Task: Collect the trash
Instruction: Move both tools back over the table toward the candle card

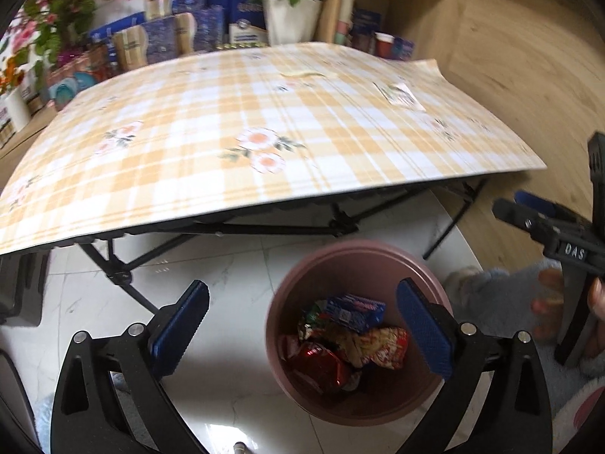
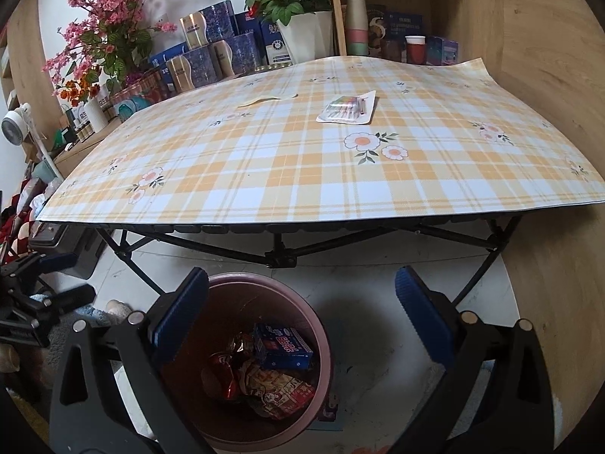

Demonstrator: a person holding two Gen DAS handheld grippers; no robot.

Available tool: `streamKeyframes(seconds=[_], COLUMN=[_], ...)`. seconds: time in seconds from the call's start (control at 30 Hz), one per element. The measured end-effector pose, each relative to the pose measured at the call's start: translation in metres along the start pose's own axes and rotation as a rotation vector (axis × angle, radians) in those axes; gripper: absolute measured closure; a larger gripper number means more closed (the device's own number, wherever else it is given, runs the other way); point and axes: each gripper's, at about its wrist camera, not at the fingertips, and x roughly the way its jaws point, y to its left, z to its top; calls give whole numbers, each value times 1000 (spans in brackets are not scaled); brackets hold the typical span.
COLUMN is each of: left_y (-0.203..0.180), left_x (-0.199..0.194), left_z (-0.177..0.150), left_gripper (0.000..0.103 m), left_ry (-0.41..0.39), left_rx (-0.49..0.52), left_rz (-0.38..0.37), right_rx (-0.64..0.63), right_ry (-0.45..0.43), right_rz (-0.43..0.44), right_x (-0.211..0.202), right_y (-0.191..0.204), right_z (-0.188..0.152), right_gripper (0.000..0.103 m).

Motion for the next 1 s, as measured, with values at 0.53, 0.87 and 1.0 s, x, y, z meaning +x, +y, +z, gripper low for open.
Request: streamKeyframes(seconds=[0.53, 0.87, 1.0], left_y=[32, 40, 54], left_x=[-20, -27, -27], left_z=[10, 23, 33], left_gripper=[6, 6, 6], left_ry=[-136, -190, -194], left_rx=[-88, -58, -95], left_rz=[81, 64, 71], right_rx=[32, 66, 47], right_ry=[27, 44, 51], right_rz=[20, -24, -46], right_x=[6, 10, 24], right_y=[-7, -25, -34], right_z=[3, 32, 61], right_gripper=[6, 6, 6])
